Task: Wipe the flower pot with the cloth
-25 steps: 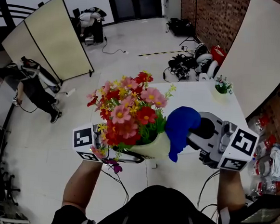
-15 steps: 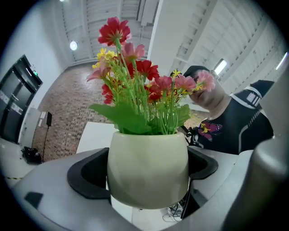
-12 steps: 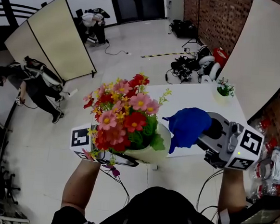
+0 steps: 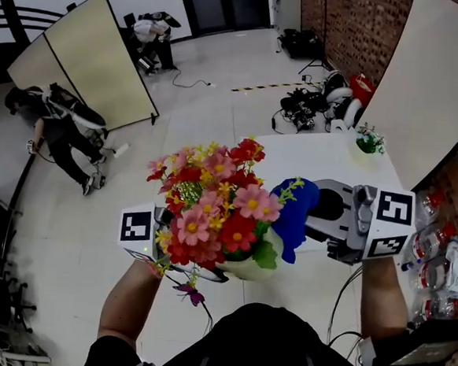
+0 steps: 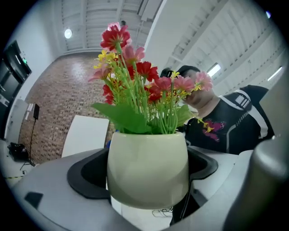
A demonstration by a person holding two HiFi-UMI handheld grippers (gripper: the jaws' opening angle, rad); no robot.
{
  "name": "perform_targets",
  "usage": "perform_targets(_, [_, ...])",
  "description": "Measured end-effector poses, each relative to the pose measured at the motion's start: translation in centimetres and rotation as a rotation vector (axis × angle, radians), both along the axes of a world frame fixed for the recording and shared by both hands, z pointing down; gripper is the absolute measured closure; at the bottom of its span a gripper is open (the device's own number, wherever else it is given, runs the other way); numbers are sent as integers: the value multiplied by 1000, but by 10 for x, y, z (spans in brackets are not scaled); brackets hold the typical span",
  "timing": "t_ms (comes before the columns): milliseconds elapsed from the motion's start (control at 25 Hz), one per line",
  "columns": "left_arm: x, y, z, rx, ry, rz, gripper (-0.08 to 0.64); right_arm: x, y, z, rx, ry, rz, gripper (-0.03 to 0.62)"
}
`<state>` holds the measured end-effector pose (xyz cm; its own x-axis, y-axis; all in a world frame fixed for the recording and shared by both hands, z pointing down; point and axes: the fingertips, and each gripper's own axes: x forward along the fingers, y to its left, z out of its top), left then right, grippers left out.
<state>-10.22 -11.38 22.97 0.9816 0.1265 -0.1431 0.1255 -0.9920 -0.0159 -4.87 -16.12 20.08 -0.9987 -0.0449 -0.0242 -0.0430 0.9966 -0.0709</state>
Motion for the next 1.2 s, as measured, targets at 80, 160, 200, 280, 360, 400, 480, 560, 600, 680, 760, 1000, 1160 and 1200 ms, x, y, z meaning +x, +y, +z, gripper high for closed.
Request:
perform_targets(80, [7, 9, 3, 25, -13, 36, 43, -5, -4, 8, -2, 32, -8, 532])
perform_targets(160, [21, 23, 9, 43, -36, 71, 43, -10, -3, 20, 5, 66, -13, 532])
perform_targets(200, [27, 29, 11, 46, -42, 78, 43, -13, -2, 23, 3, 69, -15, 532])
perform_targets(280, [30, 32, 10, 35, -26, 77, 43, -17, -3, 24, -15, 51, -18, 532])
perform_targets(360, [27, 29, 8, 23, 12, 77, 43, -19, -7, 25, -21, 45, -19, 532])
perform_targets(400, [25, 28, 9, 21, 21, 78, 43, -20, -9, 27, -15, 52, -21, 532])
perform_targets(480, [23, 29, 12, 12, 15, 70, 43, -15, -16, 30, -2, 64, -14, 532])
perform_targets(560, [23, 30, 11, 10, 16, 66, 43, -13, -20, 33, -6, 68, -18, 532])
perform_targets(600, [24, 30, 10, 18, 18, 64, 43, -15, -18, 34, -11, 67, -37, 532])
perform_targets(680, [25, 29, 8, 31, 23, 54, 43, -22, -12, 36, -29, 49, -83, 532])
perform_targets(760, [21, 23, 4, 36, 35, 34, 43, -23, -12, 32, -59, 18, -104, 532])
perform_targets(1000, [4, 2, 2, -3, 23, -34, 43, -8, -12, 13, -57, -33, -79, 533])
perform_targets(1160, [-2, -8, 15, -13, 24, -68, 43, 5, 1, 12, -26, -42, -67, 534])
perform_targets(1200, [-5, -11, 18, -15, 35, -71, 43, 7, 5, 12, -17, -41, -68, 534])
